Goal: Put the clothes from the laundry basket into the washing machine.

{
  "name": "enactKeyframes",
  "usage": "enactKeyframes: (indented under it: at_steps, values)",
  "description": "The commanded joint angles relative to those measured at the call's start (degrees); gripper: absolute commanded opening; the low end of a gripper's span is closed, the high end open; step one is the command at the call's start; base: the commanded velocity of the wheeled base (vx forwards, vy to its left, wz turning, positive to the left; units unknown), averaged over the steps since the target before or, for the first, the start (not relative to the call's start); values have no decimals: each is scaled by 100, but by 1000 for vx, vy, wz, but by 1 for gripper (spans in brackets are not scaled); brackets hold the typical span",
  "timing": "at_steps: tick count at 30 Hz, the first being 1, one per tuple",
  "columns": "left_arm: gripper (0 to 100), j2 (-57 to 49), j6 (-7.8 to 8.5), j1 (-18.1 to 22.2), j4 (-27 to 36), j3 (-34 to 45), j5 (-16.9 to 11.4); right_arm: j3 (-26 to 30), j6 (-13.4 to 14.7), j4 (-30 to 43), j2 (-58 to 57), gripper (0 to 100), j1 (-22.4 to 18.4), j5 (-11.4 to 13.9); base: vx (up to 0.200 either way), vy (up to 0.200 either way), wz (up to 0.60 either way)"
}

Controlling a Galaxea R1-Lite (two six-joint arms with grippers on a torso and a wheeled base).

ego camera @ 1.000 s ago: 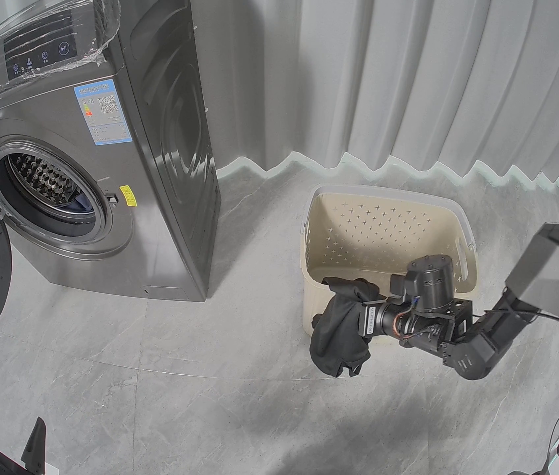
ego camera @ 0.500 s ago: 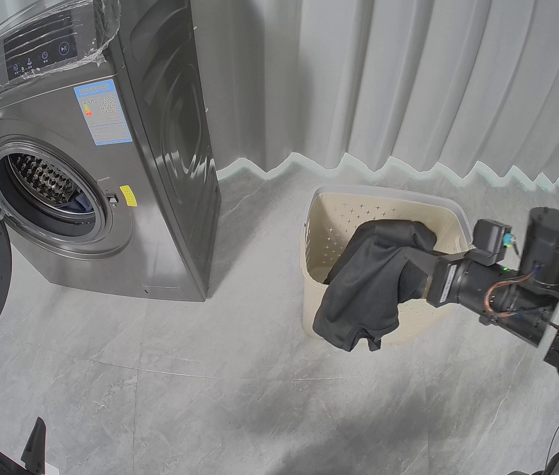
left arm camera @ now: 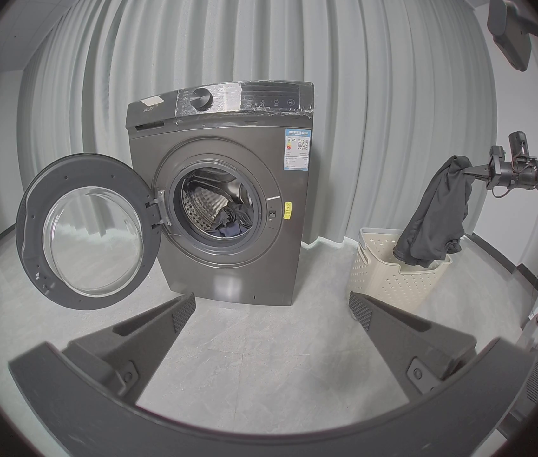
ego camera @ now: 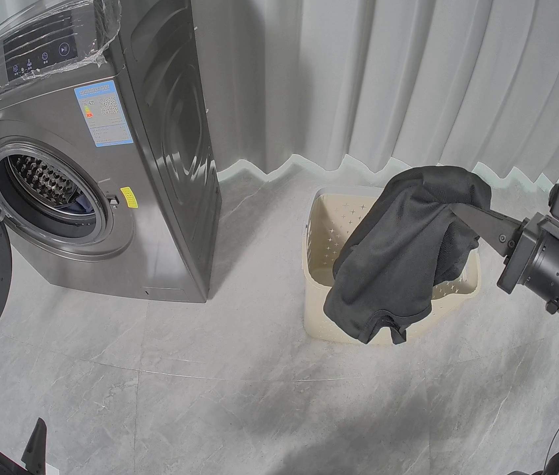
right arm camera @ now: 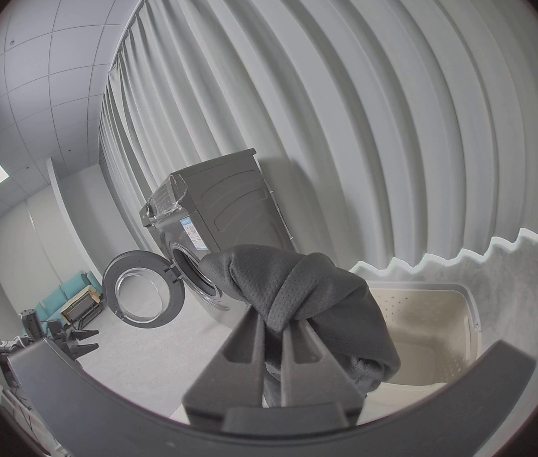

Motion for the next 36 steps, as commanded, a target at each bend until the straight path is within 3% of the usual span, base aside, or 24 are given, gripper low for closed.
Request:
enactKeyframes:
  at_steps: [1, 36]
  values:
    - [100, -75, -15, -1, 2, 92, -1, 45, -5, -7, -163, 0, 79, 2, 0, 200, 0]
    - [100, -75, -51, -1, 11, 92, -1, 124, -23, -51, -102, 0, 273, 46, 0, 200, 0]
